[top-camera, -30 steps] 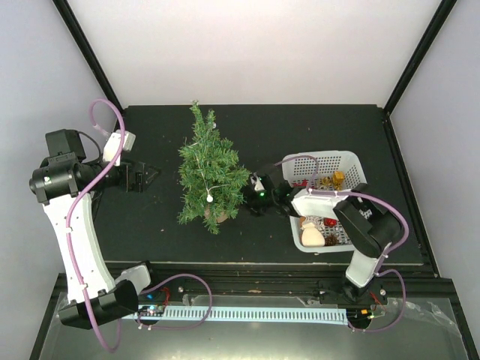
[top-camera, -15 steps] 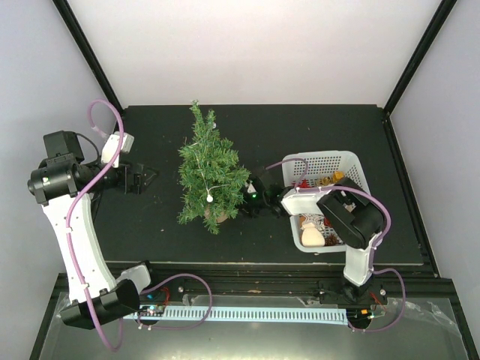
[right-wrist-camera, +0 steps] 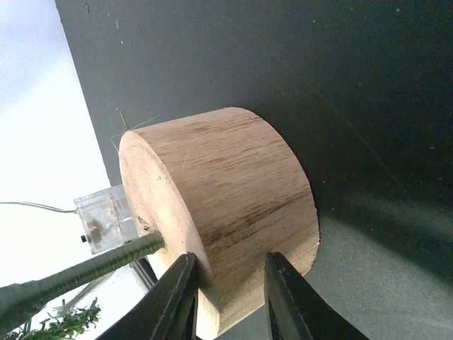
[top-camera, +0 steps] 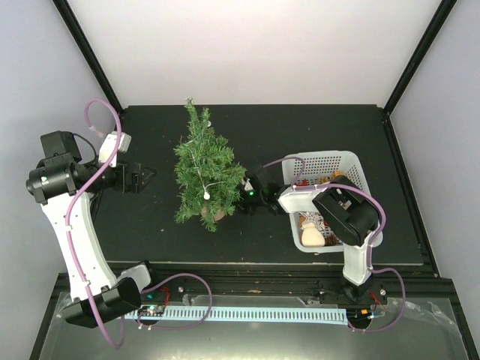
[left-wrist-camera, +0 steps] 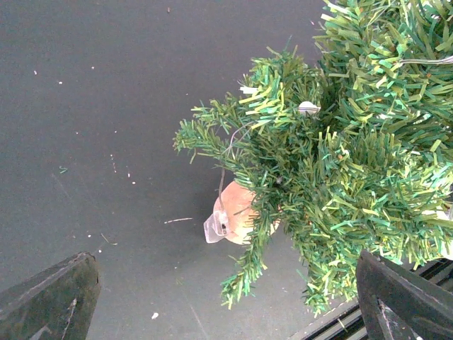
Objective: Decorate the small christmas tree
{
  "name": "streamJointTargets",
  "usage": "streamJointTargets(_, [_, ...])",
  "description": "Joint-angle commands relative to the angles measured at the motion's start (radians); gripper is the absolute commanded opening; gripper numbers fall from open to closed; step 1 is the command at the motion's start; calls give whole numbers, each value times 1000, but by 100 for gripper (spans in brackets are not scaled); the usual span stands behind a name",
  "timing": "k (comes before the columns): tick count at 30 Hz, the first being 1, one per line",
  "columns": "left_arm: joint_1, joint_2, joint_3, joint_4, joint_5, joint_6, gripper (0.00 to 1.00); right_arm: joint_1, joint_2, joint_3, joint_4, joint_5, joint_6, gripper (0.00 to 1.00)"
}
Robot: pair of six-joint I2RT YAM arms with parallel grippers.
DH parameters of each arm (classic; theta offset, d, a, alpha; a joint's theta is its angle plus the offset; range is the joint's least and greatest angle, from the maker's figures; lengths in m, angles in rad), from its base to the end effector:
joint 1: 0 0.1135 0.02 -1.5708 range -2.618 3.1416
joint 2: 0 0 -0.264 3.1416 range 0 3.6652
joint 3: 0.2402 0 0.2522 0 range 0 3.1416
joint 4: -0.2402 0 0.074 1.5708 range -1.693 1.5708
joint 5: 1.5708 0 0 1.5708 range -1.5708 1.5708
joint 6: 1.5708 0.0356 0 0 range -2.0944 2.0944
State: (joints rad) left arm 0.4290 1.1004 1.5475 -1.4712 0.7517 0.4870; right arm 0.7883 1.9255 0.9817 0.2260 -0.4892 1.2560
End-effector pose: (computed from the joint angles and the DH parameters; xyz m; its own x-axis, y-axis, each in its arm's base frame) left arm 0.1440 0.0392 0.4234 -0.6776 0.0660 -0.7324 0.3803 0.8839 -0.2722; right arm 0.2585 0.2837 0.1286 -0.9761 0.2087 0.0607 0.1699 0.5585 0.8119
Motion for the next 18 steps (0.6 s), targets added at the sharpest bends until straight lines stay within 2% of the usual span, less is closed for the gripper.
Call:
streamJointTargets(1, [20,11,14,-25,2,26,98,-9,38,26,-26,28,-11,26])
streamJointTargets(18, [48,52,-6,9,21,34,98,-182,71,123,-159,55,-121,25])
